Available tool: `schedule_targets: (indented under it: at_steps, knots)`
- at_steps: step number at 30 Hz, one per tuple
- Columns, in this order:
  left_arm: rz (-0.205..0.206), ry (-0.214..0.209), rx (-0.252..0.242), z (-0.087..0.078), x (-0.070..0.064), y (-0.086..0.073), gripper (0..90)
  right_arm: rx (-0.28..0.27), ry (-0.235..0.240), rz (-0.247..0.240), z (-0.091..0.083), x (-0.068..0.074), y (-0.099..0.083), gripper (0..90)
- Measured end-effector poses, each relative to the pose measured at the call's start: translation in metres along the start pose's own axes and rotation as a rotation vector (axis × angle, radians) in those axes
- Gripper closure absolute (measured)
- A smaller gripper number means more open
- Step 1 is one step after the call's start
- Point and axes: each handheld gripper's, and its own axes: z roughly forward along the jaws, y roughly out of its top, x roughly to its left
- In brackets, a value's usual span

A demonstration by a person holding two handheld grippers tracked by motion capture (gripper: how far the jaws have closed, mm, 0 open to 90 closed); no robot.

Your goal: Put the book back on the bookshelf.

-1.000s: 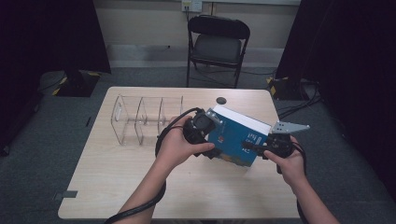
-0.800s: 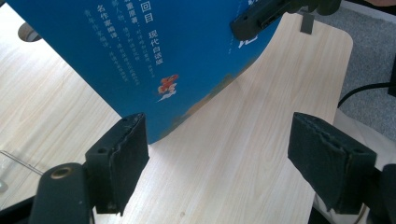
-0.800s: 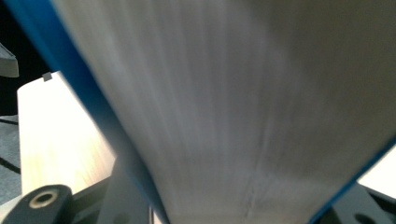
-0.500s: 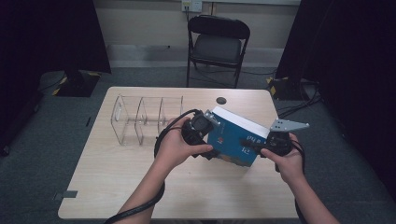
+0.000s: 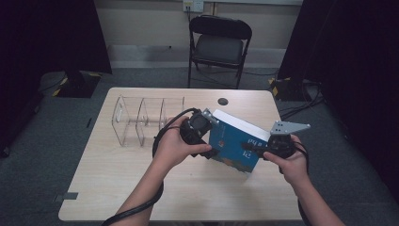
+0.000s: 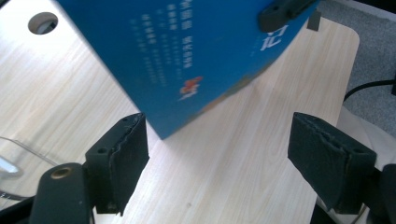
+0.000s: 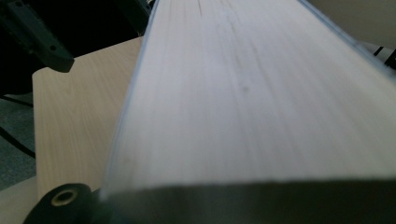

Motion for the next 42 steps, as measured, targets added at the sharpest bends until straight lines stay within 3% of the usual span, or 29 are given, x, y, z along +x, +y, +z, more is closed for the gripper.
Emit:
schedule_targets:
  at_steps: [7, 9, 15, 23, 27, 33, 42]
  knots:
    - [0.026, 0.037, -0.037, -0.007, 0.000, 0.001, 19.7, -0.018, 0.038, 0.010, -0.015, 0.005, -0.009, 61.6]
    - [0.023, 0.032, -0.039, -0.009, -0.001, 0.002, 20.2, -0.028, 0.045, 0.016, -0.019, 0.007, -0.011, 61.6]
    - [0.065, 0.037, -0.049, -0.006, -0.004, 0.008, 19.3, -0.045, 0.064, 0.023, -0.029, 0.008, -0.019, 61.6]
    - [0.086, 0.050, -0.041, -0.001, -0.003, 0.018, 19.7, -0.044, 0.075, -0.004, -0.030, 0.011, -0.021, 61.2]
    - [0.077, 0.046, -0.050, -0.001, -0.002, 0.020, 20.2, -0.041, 0.076, -0.006, -0.030, 0.011, -0.020, 61.2]
    - [0.095, 0.038, -0.029, 0.006, 0.001, 0.027, 20.0, -0.039, 0.075, -0.008, -0.030, 0.012, -0.020, 61.0]
    - [0.131, 0.028, -0.038, 0.011, 0.003, 0.031, 19.5, -0.039, 0.089, -0.008, -0.030, 0.008, -0.020, 60.6]
